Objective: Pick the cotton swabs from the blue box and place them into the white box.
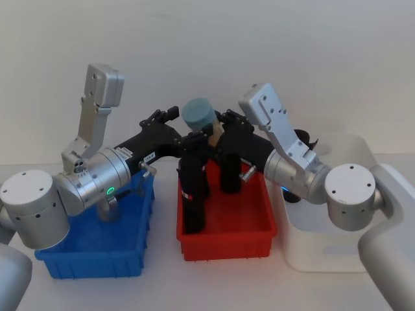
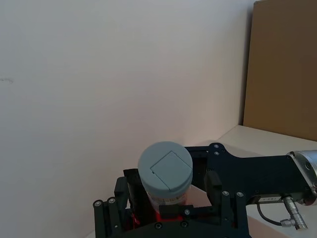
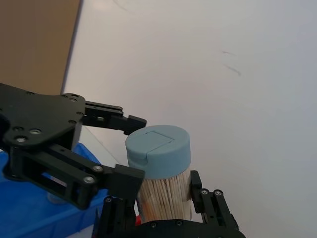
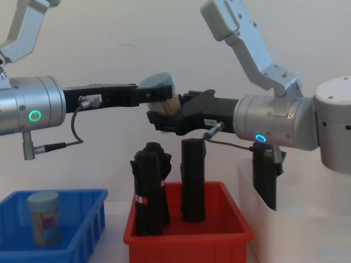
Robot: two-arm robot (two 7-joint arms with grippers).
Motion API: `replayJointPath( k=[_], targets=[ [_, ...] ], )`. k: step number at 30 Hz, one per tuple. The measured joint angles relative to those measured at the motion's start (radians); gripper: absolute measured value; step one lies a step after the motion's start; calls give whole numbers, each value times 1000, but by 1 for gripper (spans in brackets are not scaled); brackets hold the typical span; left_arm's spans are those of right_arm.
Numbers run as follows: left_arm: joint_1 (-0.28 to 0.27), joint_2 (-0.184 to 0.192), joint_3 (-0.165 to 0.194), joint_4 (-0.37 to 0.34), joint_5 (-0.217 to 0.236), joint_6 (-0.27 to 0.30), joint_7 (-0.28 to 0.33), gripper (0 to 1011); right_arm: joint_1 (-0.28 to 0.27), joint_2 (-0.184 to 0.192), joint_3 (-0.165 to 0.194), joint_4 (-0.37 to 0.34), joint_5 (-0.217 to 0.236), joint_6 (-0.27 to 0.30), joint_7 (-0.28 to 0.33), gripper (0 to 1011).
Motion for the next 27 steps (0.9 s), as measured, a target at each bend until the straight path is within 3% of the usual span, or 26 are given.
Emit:
replayJointPath(
  k=[17, 22, 27],
  targets=[
    [0, 0, 0, 0, 0, 0, 0, 1004, -27, 41, 38, -27, -76, 59, -159, 646],
    [0, 0, 0, 0, 0, 0, 0, 1004, -46, 57, 57, -59, -70, 95, -207, 646],
    [0, 0, 0, 0, 0, 0, 0, 1004, -77, 78, 81, -111, -30, 151, -248, 646]
  ],
)
